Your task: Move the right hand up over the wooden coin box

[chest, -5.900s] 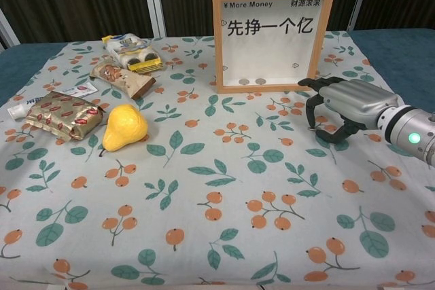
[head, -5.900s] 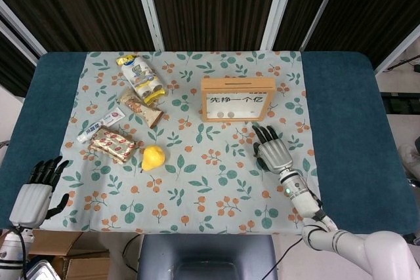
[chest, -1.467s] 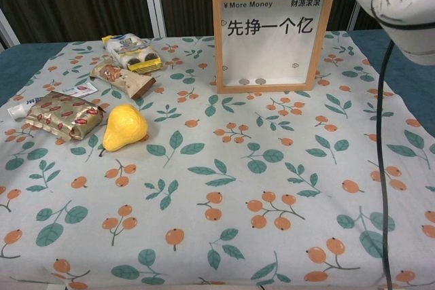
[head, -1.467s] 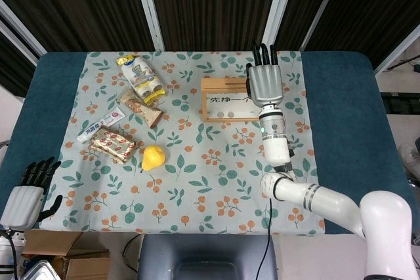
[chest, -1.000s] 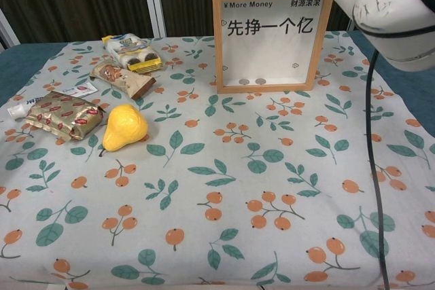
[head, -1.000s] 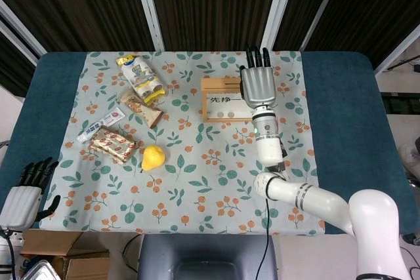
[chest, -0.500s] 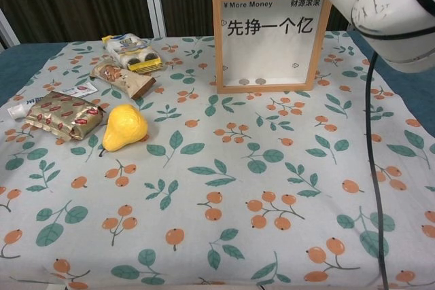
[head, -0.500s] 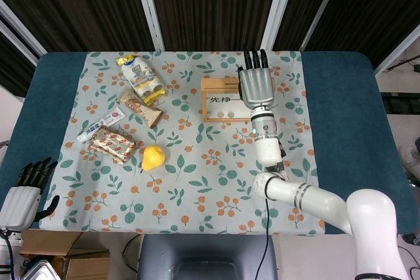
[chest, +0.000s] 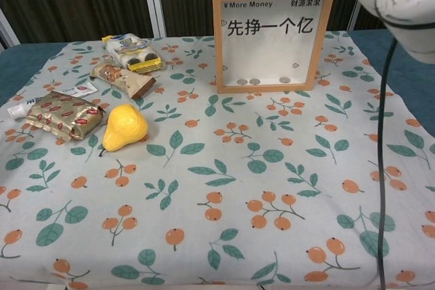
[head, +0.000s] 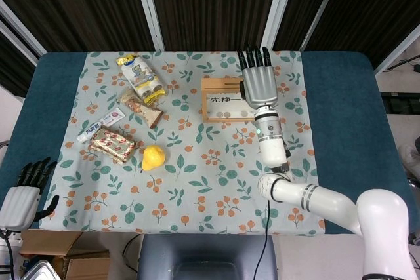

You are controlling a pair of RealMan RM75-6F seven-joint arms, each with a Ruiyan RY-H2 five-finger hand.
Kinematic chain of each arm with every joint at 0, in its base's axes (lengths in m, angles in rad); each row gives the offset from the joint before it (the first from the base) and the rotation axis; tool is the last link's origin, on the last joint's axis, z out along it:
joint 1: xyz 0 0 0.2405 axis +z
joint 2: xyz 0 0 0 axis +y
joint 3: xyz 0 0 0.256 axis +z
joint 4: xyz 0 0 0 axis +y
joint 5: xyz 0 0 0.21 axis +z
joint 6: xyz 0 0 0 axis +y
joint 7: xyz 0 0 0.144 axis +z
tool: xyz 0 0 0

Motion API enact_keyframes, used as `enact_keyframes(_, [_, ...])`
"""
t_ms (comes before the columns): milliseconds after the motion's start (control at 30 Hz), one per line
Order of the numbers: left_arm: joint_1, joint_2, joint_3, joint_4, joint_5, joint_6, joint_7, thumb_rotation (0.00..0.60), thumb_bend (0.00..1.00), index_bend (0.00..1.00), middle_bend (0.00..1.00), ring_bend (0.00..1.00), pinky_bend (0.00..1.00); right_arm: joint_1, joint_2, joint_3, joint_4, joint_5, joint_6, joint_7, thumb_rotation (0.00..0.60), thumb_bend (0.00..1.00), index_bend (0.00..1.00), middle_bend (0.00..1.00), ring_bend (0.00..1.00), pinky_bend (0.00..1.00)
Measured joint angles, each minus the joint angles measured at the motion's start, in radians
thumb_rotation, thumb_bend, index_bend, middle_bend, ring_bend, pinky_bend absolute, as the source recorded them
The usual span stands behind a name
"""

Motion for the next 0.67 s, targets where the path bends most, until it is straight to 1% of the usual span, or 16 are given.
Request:
enact_keyframes(100, [0.001, 0.004, -0.001, -0.011, 0.006, 0.009, 0.009, 0.6, 0.4, 0.0, 0.0, 0.0, 0.0, -0.056, 0.071, -0.009, -0.091, -0.04, 0.049, 0.034, 0.6, 0.61, 0.01, 0.11, 0.0, 0.0])
enact_keyframes(200, [0.002, 0.01, -0.001, -0.029, 0.008, 0.012, 0.025, 0.6, 0.4, 0.0, 0.0, 0.0, 0.0, -0.169, 0.191, -0.049, -0.235, -0.108, 0.109, 0.092, 0.6, 0.61, 0.0, 0.05, 0.0, 0.0])
enact_keyframes(233, [0.002, 0.011, -0.001, -0.034, 0.009, 0.013, 0.031, 0.6, 0.4, 0.0, 0.0, 0.0, 0.0, -0.228, 0.244, -0.075, -0.295, -0.145, 0.135, 0.124, 0.6, 0.61, 0.0, 0.03, 0.0, 0.0])
enact_keyframes(300, [0.002, 0.012, -0.002, -0.042, 0.01, 0.017, 0.043, 0.6, 0.4, 0.0, 0.0, 0.0, 0.0, -0.324, 0.314, -0.128, -0.37, -0.209, 0.176, 0.18, 0.6, 0.61, 0.0, 0.01, 0.0, 0.0])
enact_keyframes(367, [0.003, 0.012, -0.003, -0.05, 0.01, 0.02, 0.055, 0.6, 0.4, 0.0, 0.0, 0.0, 0.0, -0.441, 0.378, -0.205, -0.415, -0.283, 0.227, 0.257, 0.6, 0.6, 0.0, 0.0, 0.0, 0.0])
enact_keyframes(467, [0.006, 0.014, -0.004, -0.061, 0.009, 0.023, 0.071, 0.6, 0.4, 0.0, 0.0, 0.0, 0.0, -0.604, 0.43, -0.324, -0.416, -0.375, 0.299, 0.387, 0.6, 0.58, 0.0, 0.0, 0.0, 0.0])
enact_keyframes(533, [0.007, 0.016, -0.005, -0.068, 0.008, 0.027, 0.08, 0.6, 0.4, 0.0, 0.0, 0.0, 0.0, -0.705, 0.439, -0.402, -0.379, -0.421, 0.339, 0.478, 0.6, 0.57, 0.0, 0.0, 0.0, 0.0])
enact_keyframes(633, [0.01, 0.021, -0.007, -0.079, 0.007, 0.032, 0.091, 0.6, 0.4, 0.0, 0.0, 0.0, 0.0, -0.803, 0.427, -0.469, -0.291, -0.455, 0.379, 0.576, 0.6, 0.56, 0.0, 0.0, 0.0, 0.0])
enact_keyframes(667, [0.01, 0.023, -0.007, -0.082, 0.006, 0.032, 0.097, 0.6, 0.4, 0.0, 0.0, 0.0, 0.0, -0.828, 0.419, -0.48, -0.262, -0.461, 0.39, 0.601, 0.6, 0.56, 0.0, 0.0, 0.0, 0.0])
